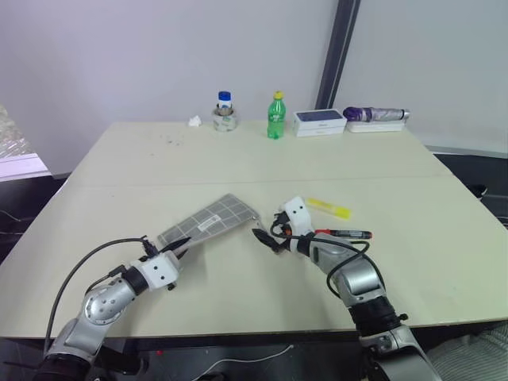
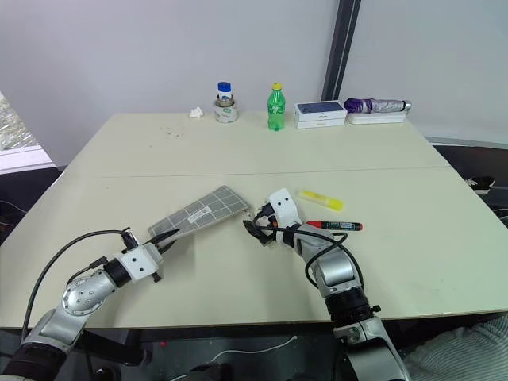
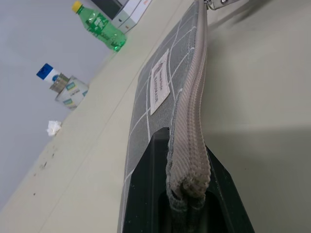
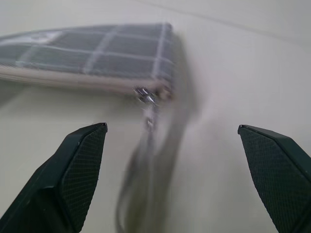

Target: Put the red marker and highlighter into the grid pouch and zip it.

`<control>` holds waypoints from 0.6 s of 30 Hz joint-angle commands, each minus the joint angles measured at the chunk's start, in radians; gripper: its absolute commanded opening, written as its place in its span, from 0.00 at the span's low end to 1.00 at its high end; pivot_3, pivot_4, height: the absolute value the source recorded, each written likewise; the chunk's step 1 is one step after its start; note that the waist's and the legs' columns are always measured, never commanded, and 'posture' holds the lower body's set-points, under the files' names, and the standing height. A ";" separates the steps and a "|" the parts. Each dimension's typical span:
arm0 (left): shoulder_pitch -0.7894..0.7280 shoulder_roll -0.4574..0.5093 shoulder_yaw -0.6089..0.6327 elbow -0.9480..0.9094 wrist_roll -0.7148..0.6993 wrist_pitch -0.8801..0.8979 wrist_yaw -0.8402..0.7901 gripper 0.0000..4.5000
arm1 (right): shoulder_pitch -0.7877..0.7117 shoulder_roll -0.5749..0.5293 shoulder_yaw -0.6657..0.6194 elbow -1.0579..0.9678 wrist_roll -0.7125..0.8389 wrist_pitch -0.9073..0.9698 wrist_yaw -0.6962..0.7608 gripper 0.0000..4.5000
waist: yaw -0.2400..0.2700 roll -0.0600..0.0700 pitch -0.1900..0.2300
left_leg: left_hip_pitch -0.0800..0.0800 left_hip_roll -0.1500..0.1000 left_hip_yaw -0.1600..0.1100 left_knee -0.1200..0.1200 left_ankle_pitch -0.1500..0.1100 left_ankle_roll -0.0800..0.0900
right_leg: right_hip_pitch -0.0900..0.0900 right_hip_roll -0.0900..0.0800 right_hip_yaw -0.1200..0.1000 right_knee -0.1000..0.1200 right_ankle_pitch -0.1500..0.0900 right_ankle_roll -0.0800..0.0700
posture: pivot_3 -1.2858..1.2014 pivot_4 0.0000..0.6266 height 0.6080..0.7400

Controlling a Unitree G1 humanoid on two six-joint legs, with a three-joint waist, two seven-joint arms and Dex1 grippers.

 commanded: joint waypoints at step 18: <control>0.007 -0.036 -0.019 -0.048 0.046 0.061 0.012 0.00 | -0.075 -0.035 0.157 -0.093 -0.083 -0.126 0.131 0.00 | 0.000 0.000 0.000 | 0.000 0.000 0.000 -0.001 0.000 0.000 | -0.001 0.000 0.000 0.000 0.000 0.000 | 0.52 0.24 1.00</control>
